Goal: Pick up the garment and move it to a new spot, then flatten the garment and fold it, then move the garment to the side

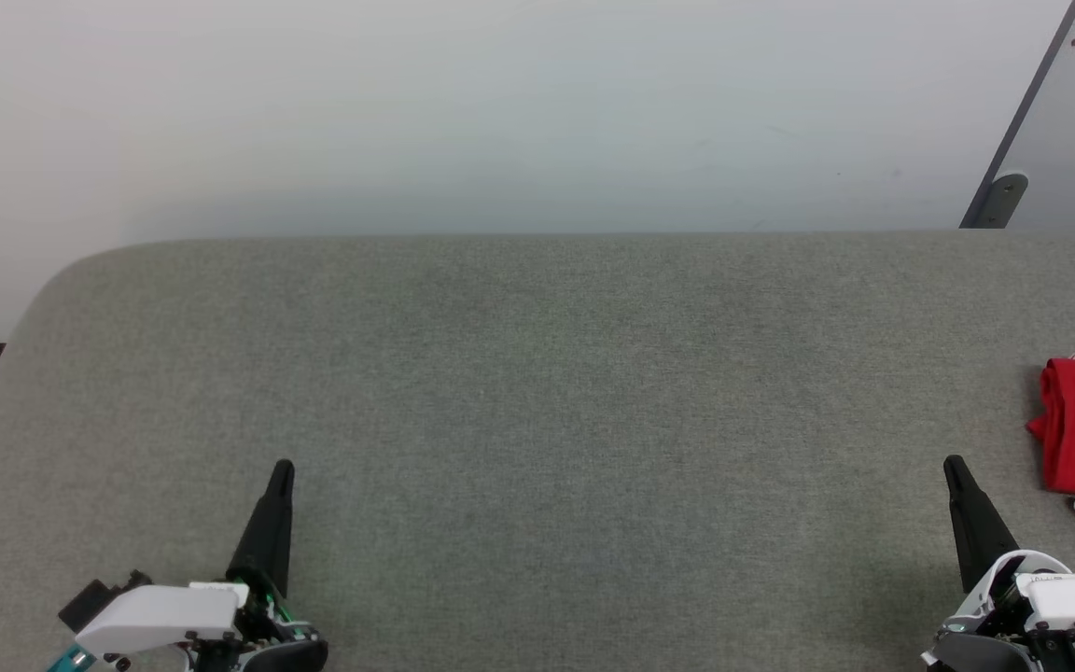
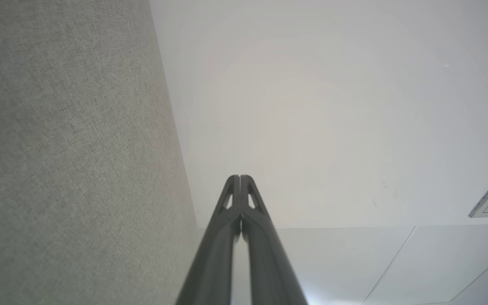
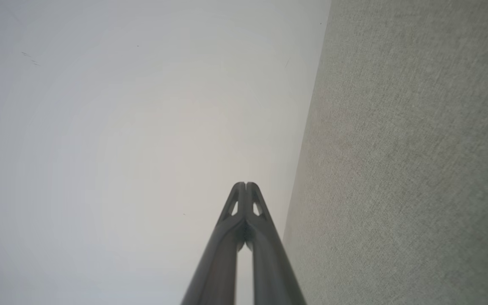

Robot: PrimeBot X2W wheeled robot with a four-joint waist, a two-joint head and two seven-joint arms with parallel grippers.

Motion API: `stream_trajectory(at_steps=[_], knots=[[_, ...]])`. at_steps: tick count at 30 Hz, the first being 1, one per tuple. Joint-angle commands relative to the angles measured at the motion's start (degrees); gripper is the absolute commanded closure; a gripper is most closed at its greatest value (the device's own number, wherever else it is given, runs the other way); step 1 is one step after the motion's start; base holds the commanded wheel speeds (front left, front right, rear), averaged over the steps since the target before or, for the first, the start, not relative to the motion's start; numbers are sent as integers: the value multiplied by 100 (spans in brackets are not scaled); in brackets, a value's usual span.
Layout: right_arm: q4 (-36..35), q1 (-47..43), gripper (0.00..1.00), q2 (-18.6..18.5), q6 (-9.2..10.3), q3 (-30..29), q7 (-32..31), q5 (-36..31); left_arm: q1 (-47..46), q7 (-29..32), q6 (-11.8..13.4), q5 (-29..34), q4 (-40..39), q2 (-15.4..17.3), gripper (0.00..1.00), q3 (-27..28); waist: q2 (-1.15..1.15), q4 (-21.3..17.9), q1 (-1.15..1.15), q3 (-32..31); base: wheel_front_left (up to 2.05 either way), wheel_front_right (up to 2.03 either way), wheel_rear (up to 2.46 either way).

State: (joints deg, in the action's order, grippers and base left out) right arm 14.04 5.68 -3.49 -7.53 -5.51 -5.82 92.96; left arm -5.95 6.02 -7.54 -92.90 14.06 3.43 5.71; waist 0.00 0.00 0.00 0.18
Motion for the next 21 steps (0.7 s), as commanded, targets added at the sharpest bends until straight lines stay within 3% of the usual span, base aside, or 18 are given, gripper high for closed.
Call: stream_trajectory(at_steps=[1, 21], knots=[[2, 92, 100, -7, 8, -31, -15, 29, -60, 4, 10, -24, 13, -11, 100, 14, 0, 0, 0, 0, 0, 0, 0], [4, 60, 100, 11, 8, -49, -28, -4, -62, 27, 10, 3, 13, -25, 100, 35, 0, 0, 0, 0, 0, 0, 0]])
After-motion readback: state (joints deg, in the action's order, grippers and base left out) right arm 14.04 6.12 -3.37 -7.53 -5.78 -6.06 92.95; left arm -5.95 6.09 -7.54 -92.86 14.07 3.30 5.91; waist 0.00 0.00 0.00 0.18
